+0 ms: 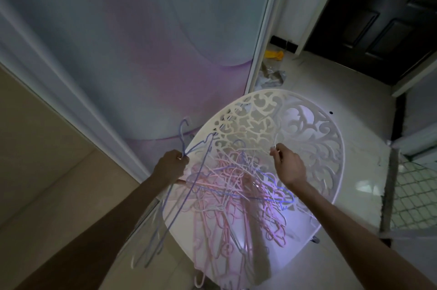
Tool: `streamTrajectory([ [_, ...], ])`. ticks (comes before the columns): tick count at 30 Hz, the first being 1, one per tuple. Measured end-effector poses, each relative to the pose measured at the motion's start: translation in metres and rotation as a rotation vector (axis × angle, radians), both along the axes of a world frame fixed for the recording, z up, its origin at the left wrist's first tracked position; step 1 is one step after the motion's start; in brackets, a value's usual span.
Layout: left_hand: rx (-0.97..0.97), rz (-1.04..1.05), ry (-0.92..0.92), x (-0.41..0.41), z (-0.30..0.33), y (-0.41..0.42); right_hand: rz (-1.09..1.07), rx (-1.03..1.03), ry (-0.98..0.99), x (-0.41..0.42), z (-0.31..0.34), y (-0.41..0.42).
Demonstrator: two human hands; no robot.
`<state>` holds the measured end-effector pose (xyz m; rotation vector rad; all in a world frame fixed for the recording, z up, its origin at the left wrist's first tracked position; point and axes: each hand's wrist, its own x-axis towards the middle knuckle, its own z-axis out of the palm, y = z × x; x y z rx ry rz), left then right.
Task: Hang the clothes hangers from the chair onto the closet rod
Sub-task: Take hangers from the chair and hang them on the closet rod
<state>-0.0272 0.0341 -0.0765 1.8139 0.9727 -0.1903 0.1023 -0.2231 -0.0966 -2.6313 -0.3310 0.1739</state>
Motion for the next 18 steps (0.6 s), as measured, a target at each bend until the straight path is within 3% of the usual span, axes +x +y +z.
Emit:
streamTrajectory([
  [7, -0.216, 0.131, -0.046, 0.000, -0.047, -0.029, -0.086, -0.031, 0.001, -0.028, -0.051, 0.003],
  [14, -0.426, 0.131, -0.052, -0.010, -0.034, -0.029, 0.063, -0.037, 0.083, -0.018, -0.019, -0.020],
  [18, -0.453, 0.138, -0.072, -0.006, -0.028, -0.030, 0.137, -0.066, 0.065, -0.008, 0.000, -0.018],
])
